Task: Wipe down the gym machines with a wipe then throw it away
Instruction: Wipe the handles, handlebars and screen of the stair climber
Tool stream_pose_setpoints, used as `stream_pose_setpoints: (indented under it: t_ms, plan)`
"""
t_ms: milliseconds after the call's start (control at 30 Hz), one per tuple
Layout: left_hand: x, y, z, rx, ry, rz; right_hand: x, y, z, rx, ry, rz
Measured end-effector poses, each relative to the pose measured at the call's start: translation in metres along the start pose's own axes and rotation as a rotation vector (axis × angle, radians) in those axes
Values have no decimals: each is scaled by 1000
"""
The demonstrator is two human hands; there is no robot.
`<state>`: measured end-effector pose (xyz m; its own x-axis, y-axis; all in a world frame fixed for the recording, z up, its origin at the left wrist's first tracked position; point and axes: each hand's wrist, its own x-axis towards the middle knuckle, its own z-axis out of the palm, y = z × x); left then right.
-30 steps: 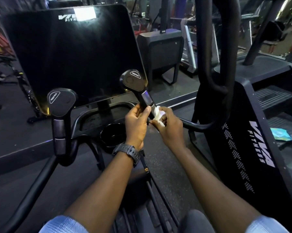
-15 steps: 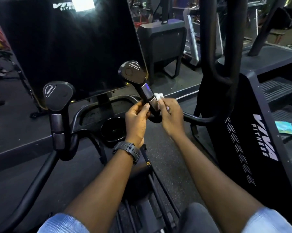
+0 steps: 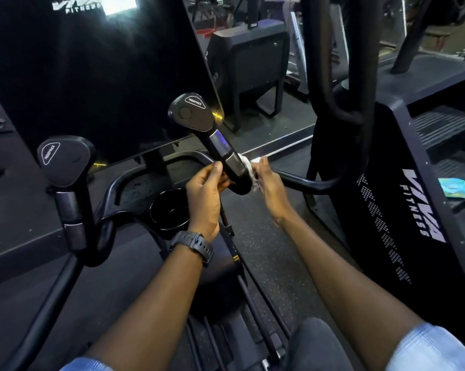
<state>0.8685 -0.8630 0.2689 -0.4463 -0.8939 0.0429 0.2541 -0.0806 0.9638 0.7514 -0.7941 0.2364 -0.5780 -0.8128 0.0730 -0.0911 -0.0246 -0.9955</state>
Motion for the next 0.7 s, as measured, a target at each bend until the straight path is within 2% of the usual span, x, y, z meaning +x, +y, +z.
stream_pose_setpoints:
  t_ms: [200, 333, 400, 567, 633, 700]
  plan:
    - [8, 6, -14, 121, -71, -16, 18, 4, 4, -72, -169, 173]
    - [15, 3, -21, 199, -143, -12, 5, 11, -8, 52, -86, 135]
    - [18, 2, -19, 227, -158, 6, 6, 13, -14, 131, -100, 121]
    - [16, -5, -18, 295, -131, 37, 24, 0, 1, -92, -256, 169]
    - [18, -5, -20, 318, -164, 35, 15, -2, -10, -64, -258, 177]
    - [23, -1, -24, 352, -185, 29, 10, -2, -23, 72, -239, 185]
